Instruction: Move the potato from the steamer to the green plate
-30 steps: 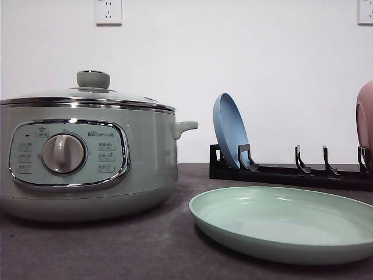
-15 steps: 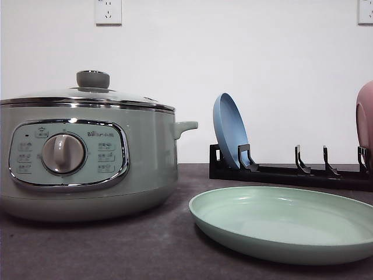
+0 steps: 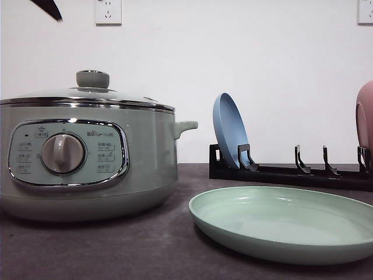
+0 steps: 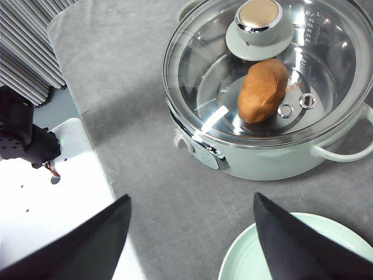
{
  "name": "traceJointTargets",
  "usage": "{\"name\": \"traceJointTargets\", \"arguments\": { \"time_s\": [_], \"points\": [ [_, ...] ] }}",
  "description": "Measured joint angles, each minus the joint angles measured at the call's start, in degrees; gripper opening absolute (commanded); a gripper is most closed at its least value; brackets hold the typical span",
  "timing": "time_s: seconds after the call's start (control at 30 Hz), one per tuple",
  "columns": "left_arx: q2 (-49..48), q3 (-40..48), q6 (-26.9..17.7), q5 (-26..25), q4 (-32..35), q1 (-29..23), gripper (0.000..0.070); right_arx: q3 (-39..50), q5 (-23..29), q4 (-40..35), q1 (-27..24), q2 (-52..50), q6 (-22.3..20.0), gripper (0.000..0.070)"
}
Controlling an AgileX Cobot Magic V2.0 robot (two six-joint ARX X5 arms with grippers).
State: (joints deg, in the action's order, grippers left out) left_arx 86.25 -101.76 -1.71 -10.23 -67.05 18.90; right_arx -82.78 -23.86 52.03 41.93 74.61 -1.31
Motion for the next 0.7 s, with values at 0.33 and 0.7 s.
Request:
{"name": "traceJointTargets", "arguments": {
  "time_s": [0.33, 0.7],
  "points": [
    [8.58, -0.06, -0.58, 5.01, -0.12, 3.09, 0.0583, 0.0, 0.02, 0.0, 0.0, 0.0, -0.02, 0.0416],
    [12.94, -0.06, -0.58, 6.48, -0.87, 4.13, 0.0541, 0.0, 0.15, 0.0, 0.0, 0.0, -0.32, 0.0416]
  ]
}}
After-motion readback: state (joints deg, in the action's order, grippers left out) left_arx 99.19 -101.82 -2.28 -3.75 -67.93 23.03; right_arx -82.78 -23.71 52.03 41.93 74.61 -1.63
